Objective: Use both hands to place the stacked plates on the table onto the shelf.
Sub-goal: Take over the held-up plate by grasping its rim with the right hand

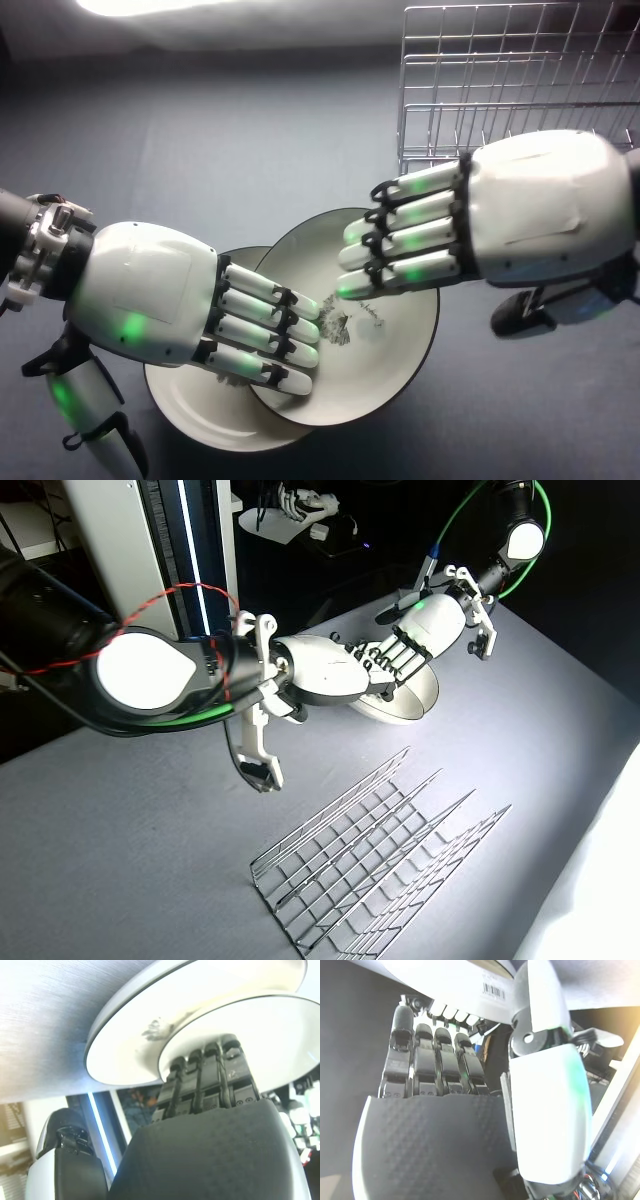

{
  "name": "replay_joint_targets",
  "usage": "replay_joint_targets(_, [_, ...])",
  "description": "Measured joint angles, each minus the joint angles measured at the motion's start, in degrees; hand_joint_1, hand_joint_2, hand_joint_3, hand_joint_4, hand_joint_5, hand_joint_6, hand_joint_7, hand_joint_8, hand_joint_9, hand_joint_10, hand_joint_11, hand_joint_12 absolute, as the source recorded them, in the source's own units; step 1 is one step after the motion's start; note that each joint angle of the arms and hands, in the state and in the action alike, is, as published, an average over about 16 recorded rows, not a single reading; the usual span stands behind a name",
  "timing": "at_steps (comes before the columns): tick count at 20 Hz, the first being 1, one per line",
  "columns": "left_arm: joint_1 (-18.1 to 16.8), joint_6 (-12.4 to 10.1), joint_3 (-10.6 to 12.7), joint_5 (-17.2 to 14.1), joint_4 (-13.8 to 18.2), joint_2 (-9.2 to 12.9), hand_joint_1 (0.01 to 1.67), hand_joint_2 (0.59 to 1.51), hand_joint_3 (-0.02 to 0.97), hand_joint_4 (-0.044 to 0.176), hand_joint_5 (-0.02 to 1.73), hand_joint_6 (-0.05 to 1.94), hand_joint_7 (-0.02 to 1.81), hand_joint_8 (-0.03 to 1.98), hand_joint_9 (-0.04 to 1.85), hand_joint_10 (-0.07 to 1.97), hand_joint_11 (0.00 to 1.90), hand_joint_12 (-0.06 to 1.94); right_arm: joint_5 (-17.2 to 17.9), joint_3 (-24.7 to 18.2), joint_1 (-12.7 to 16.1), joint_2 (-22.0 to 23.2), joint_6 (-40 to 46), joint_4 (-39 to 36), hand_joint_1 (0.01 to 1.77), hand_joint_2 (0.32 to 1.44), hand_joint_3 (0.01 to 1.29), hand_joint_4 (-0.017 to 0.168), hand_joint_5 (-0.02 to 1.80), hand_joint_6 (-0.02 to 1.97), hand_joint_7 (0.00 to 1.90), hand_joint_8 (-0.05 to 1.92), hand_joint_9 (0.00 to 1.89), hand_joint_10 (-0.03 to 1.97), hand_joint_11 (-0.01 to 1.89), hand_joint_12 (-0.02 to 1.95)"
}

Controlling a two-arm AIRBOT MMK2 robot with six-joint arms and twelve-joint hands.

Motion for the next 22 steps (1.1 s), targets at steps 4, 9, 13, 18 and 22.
replay_joint_targets(4, [-0.14,-0.14,0.13,0.01,-0.04,-0.15,0.01,1.001,0.020,-0.002,0.00,-0.01,-0.01,-0.02,-0.01,0.01,0.02,-0.02,-2.00,1.19,-0.55,-3.01,0.01,0.13,1.14,1.04,0.01,0.007,0.13,0.00,0.14,0.00,0.17,0.01,0.02,0.92])
replay_joint_targets(9, [-0.20,-0.44,0.53,-0.02,-0.42,-0.29,0.01,1.004,0.020,0.000,0.00,0.00,-0.01,-0.02,-0.01,0.00,0.02,-0.02,-3.93,2.97,-1.22,-6.49,0.02,0.28,1.14,1.06,0.01,0.007,0.22,0.00,0.22,0.00,0.25,0.01,0.01,1.04])
replay_joint_targets(13, [-0.21,-0.71,0.90,-0.09,-0.76,-0.37,0.01,1.007,0.020,0.001,0.00,0.00,-0.01,-0.02,-0.01,0.00,0.02,-0.02,-4.90,4.37,-1.38,-8.70,0.02,0.49,1.16,1.07,0.01,0.007,0.30,0.01,0.29,-0.01,0.31,0.02,0.04,1.07])
replay_joint_targets(18, [-0.21,-1.09,1.42,-0.24,-1.20,-0.45,0.01,1.010,0.020,0.003,0.00,0.00,-0.01,-0.02,-0.01,0.00,0.02,-0.02,-5.26,5.42,-0.99,-10.61,-0.02,1.08,1.19,1.07,0.02,0.004,0.48,0.07,0.48,0.02,0.50,0.02,0.19,1.08])
replay_joint_targets(22, [-0.21,-1.24,1.70,-0.39,-1.34,-0.47,0.01,1.012,0.020,0.004,0.00,0.00,-0.01,-0.02,-0.01,0.00,0.02,-0.01,-5.11,5.85,-0.64,-11.56,-0.08,1.55,1.20,1.05,0.02,0.000,0.60,0.19,0.62,0.12,0.68,0.02,0.35,1.08])
